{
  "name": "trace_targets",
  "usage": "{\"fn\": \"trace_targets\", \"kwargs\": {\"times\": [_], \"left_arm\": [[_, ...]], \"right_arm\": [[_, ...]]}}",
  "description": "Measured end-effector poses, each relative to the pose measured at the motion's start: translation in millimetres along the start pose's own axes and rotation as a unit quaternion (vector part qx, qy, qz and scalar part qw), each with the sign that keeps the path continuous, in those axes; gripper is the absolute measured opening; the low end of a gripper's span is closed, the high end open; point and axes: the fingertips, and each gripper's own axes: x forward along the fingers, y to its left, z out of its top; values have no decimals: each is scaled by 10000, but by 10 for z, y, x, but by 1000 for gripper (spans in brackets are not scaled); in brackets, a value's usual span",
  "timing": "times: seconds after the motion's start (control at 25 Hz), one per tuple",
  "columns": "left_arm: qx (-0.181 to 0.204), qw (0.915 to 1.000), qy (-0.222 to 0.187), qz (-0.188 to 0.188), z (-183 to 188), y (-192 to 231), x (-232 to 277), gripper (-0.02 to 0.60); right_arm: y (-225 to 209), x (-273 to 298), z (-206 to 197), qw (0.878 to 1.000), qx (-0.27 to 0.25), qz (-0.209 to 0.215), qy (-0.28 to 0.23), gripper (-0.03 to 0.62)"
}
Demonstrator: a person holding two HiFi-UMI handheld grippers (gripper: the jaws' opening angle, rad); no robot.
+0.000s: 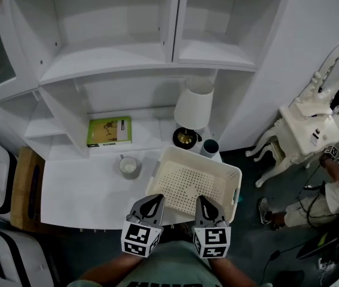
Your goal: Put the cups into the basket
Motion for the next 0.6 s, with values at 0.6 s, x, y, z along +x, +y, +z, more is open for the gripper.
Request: {"fn": "trace_targets", "kwargs": {"times": [0.6], "left_arm": [[88, 9999, 16, 145, 329, -151, 922, 8]], "right_arm": [[-785, 599, 197, 9993, -214, 267, 172, 14]]}}
